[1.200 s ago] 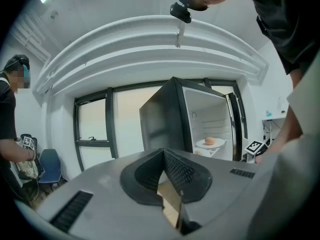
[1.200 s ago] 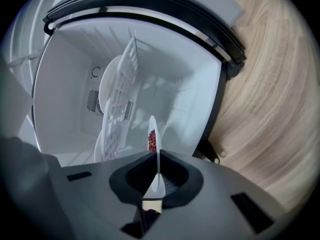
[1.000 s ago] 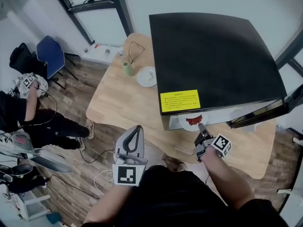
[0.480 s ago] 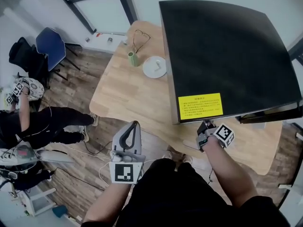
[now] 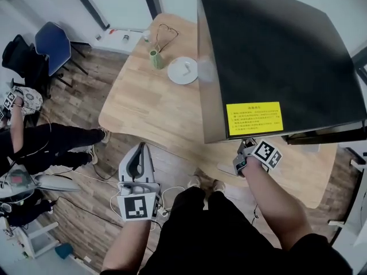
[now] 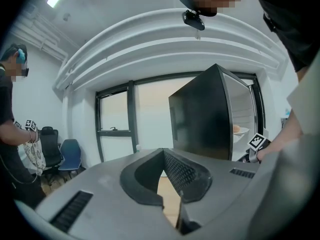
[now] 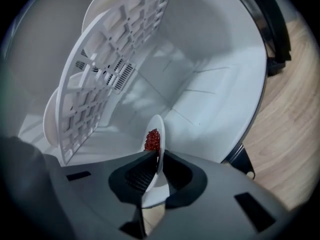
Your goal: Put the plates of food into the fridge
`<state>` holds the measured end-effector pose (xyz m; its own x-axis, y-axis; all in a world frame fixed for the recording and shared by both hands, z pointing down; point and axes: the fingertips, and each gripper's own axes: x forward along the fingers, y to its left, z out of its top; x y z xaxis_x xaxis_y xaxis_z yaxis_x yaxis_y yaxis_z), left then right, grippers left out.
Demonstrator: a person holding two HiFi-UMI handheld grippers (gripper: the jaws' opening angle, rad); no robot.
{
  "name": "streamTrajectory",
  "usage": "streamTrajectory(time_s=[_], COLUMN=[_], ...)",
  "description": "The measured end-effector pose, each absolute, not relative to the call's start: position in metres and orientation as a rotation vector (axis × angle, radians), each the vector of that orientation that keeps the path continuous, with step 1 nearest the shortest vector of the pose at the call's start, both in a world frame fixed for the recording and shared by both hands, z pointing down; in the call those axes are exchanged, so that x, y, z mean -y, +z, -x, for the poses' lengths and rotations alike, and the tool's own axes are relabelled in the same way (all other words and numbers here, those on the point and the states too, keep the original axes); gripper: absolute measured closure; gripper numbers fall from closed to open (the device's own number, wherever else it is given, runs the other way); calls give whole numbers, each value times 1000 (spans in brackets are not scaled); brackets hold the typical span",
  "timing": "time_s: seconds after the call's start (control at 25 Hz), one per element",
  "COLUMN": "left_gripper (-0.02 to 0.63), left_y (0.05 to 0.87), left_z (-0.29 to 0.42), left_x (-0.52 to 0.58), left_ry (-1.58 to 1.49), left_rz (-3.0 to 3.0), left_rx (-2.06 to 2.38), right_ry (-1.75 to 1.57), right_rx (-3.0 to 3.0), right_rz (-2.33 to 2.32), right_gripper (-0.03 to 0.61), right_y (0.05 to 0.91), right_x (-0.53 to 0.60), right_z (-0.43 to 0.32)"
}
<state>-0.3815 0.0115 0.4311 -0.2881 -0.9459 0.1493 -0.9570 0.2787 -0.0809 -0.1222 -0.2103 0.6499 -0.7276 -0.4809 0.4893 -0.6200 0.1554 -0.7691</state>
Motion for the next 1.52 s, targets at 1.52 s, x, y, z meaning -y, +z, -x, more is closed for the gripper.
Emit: streamTrajectory(time_s=[1.52], left_gripper=[609], left_y=[403], left_z=[228], left_x=[15], left_ry=[109], left_rz=[-2130], left_rx=[2262], right_ry=[1008], right_rx=[2584], right_rz=[-1161], right_gripper=[395], right_y=[528], right_x=[193], right_z=[-15])
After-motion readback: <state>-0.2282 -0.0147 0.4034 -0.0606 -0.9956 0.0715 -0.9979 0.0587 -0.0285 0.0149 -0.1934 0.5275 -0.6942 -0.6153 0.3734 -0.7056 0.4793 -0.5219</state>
